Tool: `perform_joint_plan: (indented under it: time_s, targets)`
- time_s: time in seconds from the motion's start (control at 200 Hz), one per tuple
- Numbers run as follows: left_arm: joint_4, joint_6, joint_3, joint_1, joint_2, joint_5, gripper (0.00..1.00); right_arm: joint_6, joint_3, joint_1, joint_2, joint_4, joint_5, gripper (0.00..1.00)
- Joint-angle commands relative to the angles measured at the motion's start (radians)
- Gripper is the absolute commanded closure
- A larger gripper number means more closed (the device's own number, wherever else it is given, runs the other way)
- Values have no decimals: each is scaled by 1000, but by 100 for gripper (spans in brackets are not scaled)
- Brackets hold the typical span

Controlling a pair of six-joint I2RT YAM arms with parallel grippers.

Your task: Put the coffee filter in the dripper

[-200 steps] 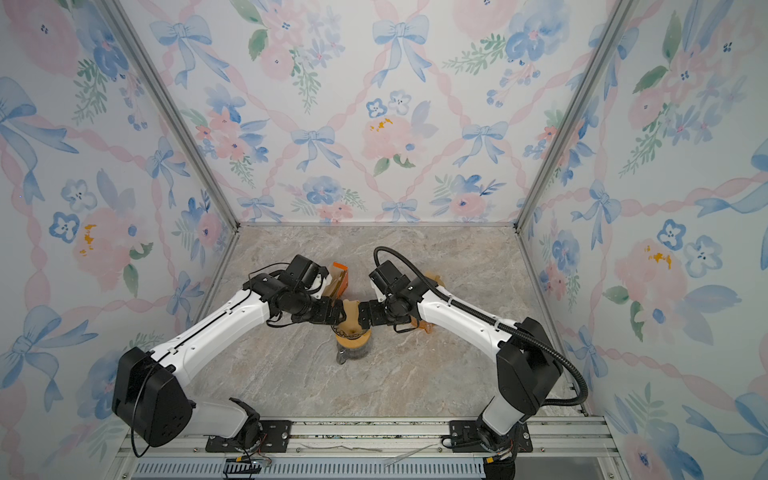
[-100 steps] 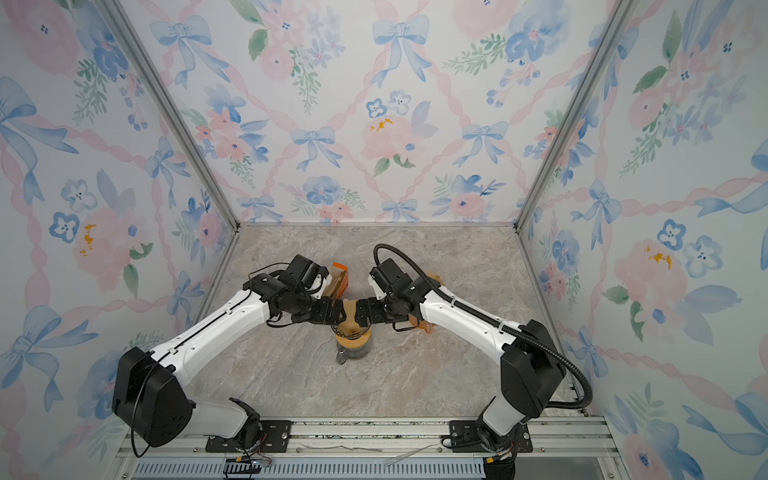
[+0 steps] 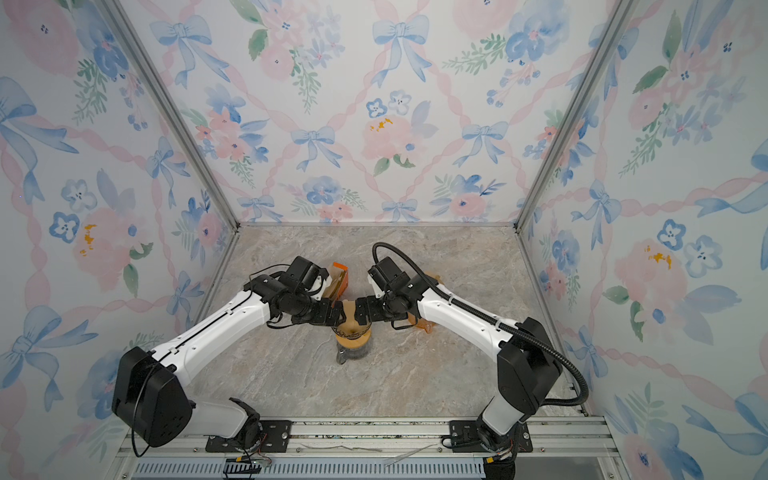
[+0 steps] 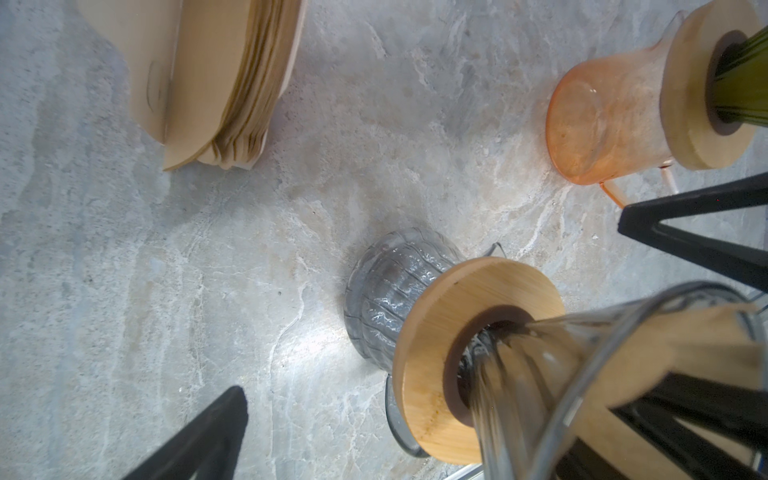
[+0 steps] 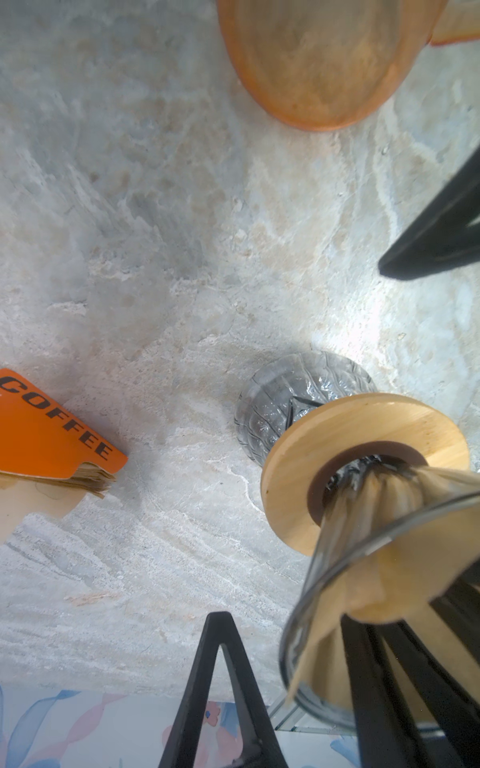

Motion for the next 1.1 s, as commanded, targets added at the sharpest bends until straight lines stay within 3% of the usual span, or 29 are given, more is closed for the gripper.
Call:
perform_joint_plan:
  time_s: [0.0, 0.72, 1.095]
  targets:
    - [12, 34, -9, -1, -36, -2, 2, 11, 31, 4, 10, -41, 22, 4]
    - [21, 17, -13, 1, -116, 3, 2, 13, 6, 21, 14, -52, 79, 4]
    - [21, 11, -34, 2, -94, -56, 2, 2, 8, 23, -2, -33, 64, 4]
